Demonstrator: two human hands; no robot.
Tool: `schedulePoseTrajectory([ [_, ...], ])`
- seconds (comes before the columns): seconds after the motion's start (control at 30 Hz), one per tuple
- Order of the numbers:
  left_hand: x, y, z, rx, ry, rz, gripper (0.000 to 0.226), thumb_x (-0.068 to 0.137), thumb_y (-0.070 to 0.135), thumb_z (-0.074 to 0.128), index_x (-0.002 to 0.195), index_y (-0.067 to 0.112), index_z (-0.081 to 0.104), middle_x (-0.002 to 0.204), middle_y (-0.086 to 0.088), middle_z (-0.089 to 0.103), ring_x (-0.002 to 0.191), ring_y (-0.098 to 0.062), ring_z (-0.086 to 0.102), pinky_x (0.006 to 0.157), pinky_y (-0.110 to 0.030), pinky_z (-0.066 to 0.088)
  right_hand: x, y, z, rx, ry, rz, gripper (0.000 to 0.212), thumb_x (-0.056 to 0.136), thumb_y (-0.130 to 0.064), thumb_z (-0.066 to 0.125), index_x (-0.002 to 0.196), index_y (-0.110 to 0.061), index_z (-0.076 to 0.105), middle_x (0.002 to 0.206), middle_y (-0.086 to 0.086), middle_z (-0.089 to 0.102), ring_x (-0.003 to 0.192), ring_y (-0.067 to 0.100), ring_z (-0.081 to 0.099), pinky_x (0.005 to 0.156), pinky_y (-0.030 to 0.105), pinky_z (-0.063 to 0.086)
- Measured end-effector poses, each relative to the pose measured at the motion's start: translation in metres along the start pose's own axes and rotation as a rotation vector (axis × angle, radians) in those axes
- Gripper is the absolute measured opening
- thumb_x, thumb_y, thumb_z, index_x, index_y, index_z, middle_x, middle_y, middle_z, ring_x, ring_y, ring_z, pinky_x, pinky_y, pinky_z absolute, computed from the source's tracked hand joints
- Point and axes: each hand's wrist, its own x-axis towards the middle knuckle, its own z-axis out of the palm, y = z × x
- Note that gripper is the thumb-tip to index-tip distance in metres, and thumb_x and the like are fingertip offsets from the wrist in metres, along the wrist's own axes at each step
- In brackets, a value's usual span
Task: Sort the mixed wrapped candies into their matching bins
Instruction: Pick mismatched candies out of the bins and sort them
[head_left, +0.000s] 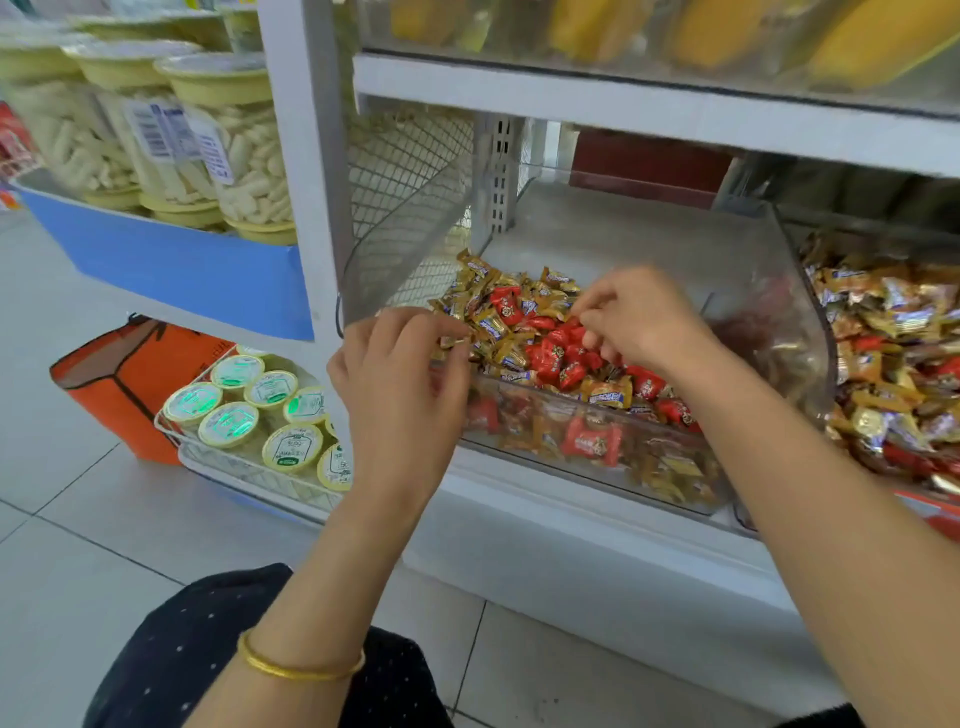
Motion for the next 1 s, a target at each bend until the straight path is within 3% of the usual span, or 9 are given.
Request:
schedulePoseTrajectory([
  [0.07, 0.001, 0.002, 0.006, -0.006, -0.006, 0.011, 0.014, 0.084, 0.028, 0.054, 0.091, 0.027, 0.067, 0.097, 0.011, 0.061, 0.101, -0.019, 0.046, 0.078, -0.027, 0.021, 0.008, 0.003, -0.004, -0.101, 0.041, -0.051, 0.017, 0.092, -0.004, 0.055, 0.096, -0.012, 0.069, 0.077, 0.001, 0.065, 0.05, 0.003, 0.051, 0.048, 0.017, 0.039],
  [0.17, 0.001, 0.003, 0.013, 0.003, -0.022, 0.038, 0.015, 0.085, 0.028, 0.053, 0.092, 0.027, 0.066, 0.097, 0.011, 0.061, 0.1, -0.014, 0.04, 0.081, -0.031, 0.025, 0.013, 0.0, -0.003, -0.254, -0.102, -0.179, 0.021, 0.086, -0.009, 0.065, 0.107, -0.012, 0.069, 0.098, 0.003, 0.062, 0.083, 0.012, 0.054, 0.075, 0.022, 0.043],
  [0.27, 0.0, 0.003, 0.017, 0.002, -0.035, 0.044, 0.013, 0.084, 0.027, 0.056, 0.092, 0.027, 0.066, 0.098, 0.01, 0.061, 0.098, -0.013, 0.039, 0.08, -0.03, 0.023, 0.017, -0.001, 0.012, -0.406, -0.259, -0.24, 0.034, 0.082, -0.021, 0.071, 0.115, -0.016, 0.064, 0.094, -0.007, 0.046, 0.089, 0.012, 0.046, 0.071, 0.024, 0.036],
  [0.37, 0.0, 0.002, 0.019, 0.003, -0.034, 0.045, 0.013, 0.085, 0.029, 0.056, 0.092, 0.027, 0.066, 0.097, 0.01, 0.061, 0.099, -0.013, 0.04, 0.08, -0.031, 0.024, 0.021, 0.003, 0.019, -0.446, -0.229, -0.235, 0.019, 0.08, -0.021, 0.074, 0.097, -0.016, 0.067, 0.085, -0.007, 0.051, 0.091, 0.018, 0.056, 0.073, 0.027, 0.039],
  [0.5, 0.0, 0.006, 0.018, 0.016, -0.033, 0.071, 0.021, 0.086, 0.034, 0.049, 0.093, 0.026, 0.066, 0.097, 0.01, 0.061, 0.099, -0.013, 0.039, 0.08, -0.028, 0.022, 0.014, 0.002, 0.004, -0.292, -0.173, -0.253, 0.009, 0.08, -0.019, 0.074, 0.078, -0.013, 0.067, 0.079, -0.005, 0.058, 0.081, 0.013, 0.056, 0.072, 0.027, 0.041],
  [0.6, -0.001, 0.013, 0.016, 0.004, -0.016, 0.103, 0.019, 0.086, 0.031, 0.05, 0.093, 0.025, 0.066, 0.095, 0.011, 0.06, 0.098, -0.013, 0.039, 0.08, -0.025, 0.019, -0.005, 0.0, -0.016, -0.144, -0.093, -0.265, 0.013, 0.083, -0.021, 0.07, 0.078, -0.012, 0.061, 0.079, -0.003, 0.059, 0.077, 0.012, 0.056, 0.067, 0.026, 0.041],
  [0.77, -0.016, 0.034, 0.017, -0.065, -0.002, 0.18, 0.02, 0.086, 0.03, 0.049, 0.093, 0.022, 0.066, 0.094, 0.015, 0.056, 0.098, -0.015, 0.042, 0.083, -0.03, 0.024, -0.069, 0.009, -0.062, 0.35, -0.096, -0.178, 0.009, 0.089, -0.014, 0.062, 0.084, -0.008, 0.058, 0.059, 0.001, 0.064, 0.037, 0.002, 0.046, 0.036, 0.016, 0.035],
  [0.87, -0.027, 0.055, 0.023, -0.081, -0.019, 0.255, 0.019, 0.086, 0.029, 0.05, 0.095, 0.021, 0.066, 0.098, 0.007, 0.062, 0.1, -0.02, 0.046, 0.085, -0.036, 0.027, -0.11, 0.03, -0.087, 0.562, -0.025, -0.139, 0.007, 0.087, -0.012, 0.064, 0.085, -0.006, 0.062, 0.055, 0.003, 0.065, 0.039, 0.005, 0.046, 0.035, 0.016, 0.032],
  [1.0, -0.048, 0.087, 0.037, -0.112, -0.075, 0.326, 0.02, 0.086, 0.029, 0.052, 0.099, 0.022, 0.065, 0.103, 0.005, 0.061, 0.104, -0.02, 0.044, 0.085, -0.032, 0.023, -0.158, 0.073, -0.107, 0.625, 0.125, -0.077, 0.007, 0.088, -0.012, 0.062, 0.081, -0.01, 0.063, 0.057, 0.005, 0.063, 0.038, 0.007, 0.044, 0.035, 0.017, 0.031],
])
